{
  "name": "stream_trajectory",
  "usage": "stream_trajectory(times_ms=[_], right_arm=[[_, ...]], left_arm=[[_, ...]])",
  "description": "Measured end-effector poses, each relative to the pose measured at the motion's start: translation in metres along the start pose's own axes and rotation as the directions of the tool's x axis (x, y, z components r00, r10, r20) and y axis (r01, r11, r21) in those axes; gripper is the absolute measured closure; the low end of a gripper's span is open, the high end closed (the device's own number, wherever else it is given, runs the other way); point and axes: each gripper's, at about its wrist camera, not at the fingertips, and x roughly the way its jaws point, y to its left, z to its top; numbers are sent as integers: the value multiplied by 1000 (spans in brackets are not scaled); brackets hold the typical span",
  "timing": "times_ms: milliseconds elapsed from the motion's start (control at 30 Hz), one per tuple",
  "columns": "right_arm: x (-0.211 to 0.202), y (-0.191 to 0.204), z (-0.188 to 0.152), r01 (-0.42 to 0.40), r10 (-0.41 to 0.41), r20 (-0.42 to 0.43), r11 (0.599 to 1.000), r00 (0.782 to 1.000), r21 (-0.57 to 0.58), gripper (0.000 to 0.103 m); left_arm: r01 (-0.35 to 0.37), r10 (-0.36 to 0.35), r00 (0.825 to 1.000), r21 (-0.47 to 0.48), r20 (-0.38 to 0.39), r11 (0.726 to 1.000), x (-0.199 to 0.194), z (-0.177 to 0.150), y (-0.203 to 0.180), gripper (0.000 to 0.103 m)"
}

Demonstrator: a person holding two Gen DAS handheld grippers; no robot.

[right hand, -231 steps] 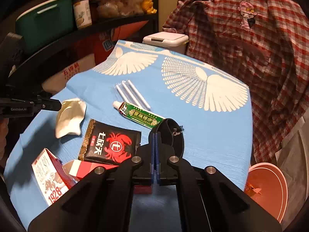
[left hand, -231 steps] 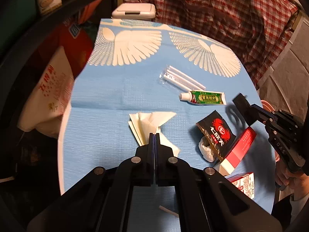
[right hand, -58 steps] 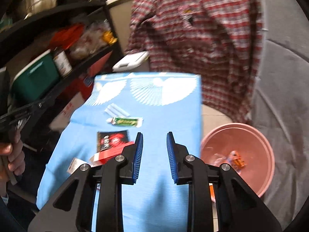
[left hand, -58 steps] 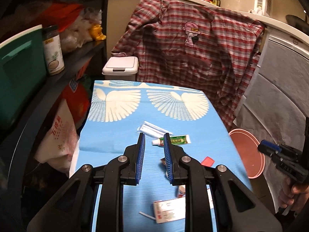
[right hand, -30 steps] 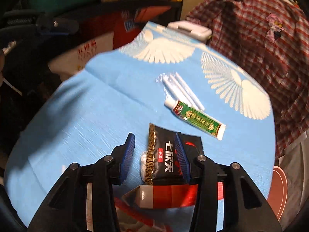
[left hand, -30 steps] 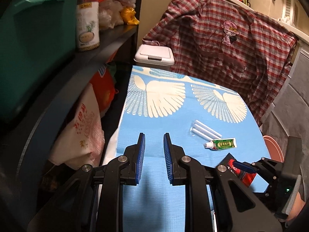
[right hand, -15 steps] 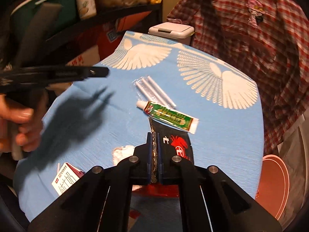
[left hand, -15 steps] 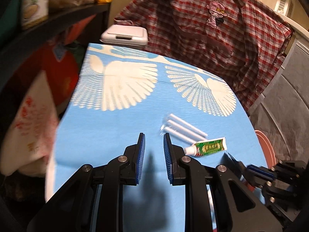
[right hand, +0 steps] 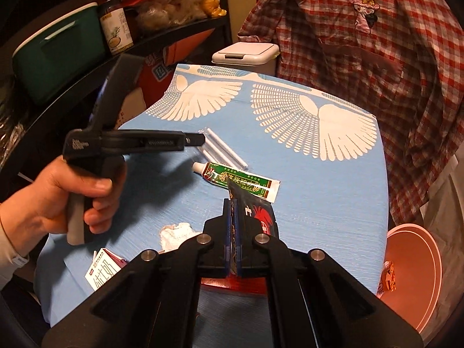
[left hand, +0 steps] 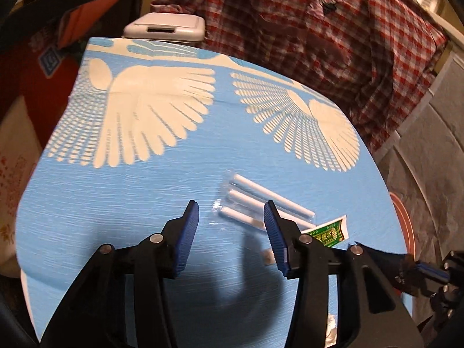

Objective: Collect trash
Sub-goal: 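Grasp the clear plastic straws with the left tool while the right tool grasps the black snack packet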

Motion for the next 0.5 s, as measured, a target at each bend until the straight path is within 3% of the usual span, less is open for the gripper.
stream_trajectory(times_ms=[33,133,500], right_arm=[[-1,0,0,1,-1,2,1000,1000,3,101],[-5,-4,1,-1,0,9,1000,1000,18,102],[-40,-17,7,15,-20,78,997,997,71,102]], left_arm=[[-4,4,1000,11,-6,1000,1,0,-2,75],[-24,25,999,21,-30,999,3,-1,-1,99],[-74,71,996,47,53,996,-50,-3,-5,102]])
